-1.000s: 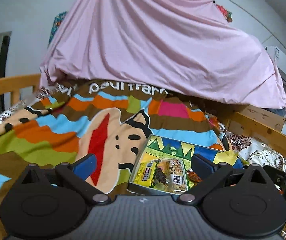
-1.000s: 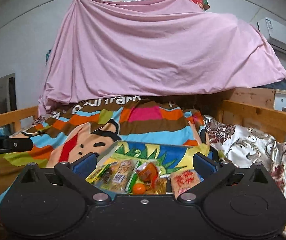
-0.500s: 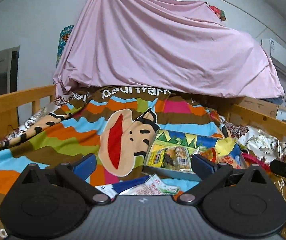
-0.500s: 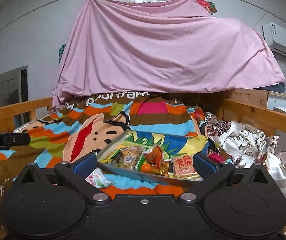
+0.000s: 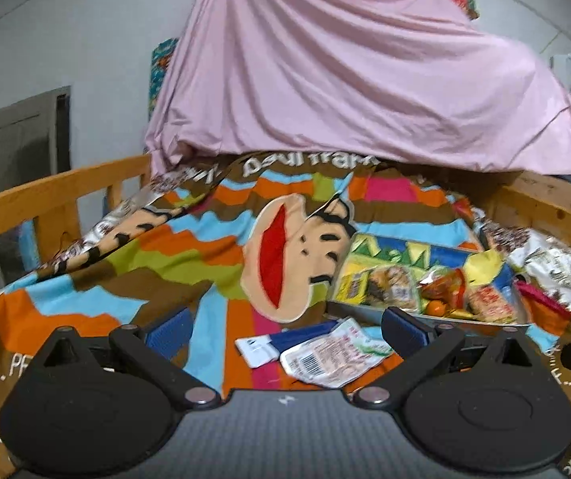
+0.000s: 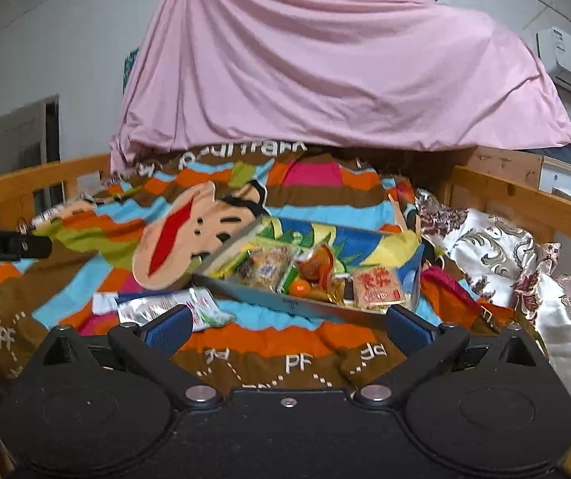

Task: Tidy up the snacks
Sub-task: 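Raise both open tools away from the metal tray, then move the left tool toward the blue packet while the right tool approaches the white seaweed packet, then close the left tool on the blue packet while the right tool grasps the white seaweed packet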

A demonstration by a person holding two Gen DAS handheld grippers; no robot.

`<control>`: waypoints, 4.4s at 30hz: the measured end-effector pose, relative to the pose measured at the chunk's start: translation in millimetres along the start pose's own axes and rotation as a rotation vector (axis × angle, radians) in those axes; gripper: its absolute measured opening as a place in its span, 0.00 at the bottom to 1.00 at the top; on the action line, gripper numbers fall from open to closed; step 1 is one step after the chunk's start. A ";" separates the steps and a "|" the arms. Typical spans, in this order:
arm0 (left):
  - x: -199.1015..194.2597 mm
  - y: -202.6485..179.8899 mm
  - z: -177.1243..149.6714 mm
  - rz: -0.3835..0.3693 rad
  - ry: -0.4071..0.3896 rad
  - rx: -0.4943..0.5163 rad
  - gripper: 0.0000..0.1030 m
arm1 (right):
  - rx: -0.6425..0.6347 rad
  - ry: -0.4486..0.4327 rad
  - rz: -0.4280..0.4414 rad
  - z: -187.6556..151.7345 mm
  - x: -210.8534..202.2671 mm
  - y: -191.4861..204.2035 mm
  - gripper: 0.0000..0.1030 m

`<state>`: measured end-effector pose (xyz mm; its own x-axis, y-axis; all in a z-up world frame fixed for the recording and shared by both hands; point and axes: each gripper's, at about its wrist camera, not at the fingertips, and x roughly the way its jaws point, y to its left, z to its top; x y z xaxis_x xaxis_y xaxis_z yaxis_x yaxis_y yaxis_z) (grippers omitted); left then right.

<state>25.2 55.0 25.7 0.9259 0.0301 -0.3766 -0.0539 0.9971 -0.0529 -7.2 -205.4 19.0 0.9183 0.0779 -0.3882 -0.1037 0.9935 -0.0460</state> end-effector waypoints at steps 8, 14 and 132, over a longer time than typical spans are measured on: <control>14.1 6.9 -2.2 0.039 0.080 -0.020 1.00 | -0.011 0.055 0.004 -5.9 12.8 4.9 0.99; 25.9 9.8 -1.1 0.042 0.148 -0.035 1.00 | 0.011 0.112 0.070 -4.3 21.1 8.1 0.99; 234.2 5.3 -9.0 -0.454 0.548 0.410 0.46 | 0.583 0.628 0.438 -6.0 276.2 33.5 0.65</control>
<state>238.4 66.7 -71.1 0.5052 -0.3145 -0.8037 0.5211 0.8535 -0.0064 240.7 -151.0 -95.2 0.4537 0.5616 -0.6919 -0.0270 0.7847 0.6193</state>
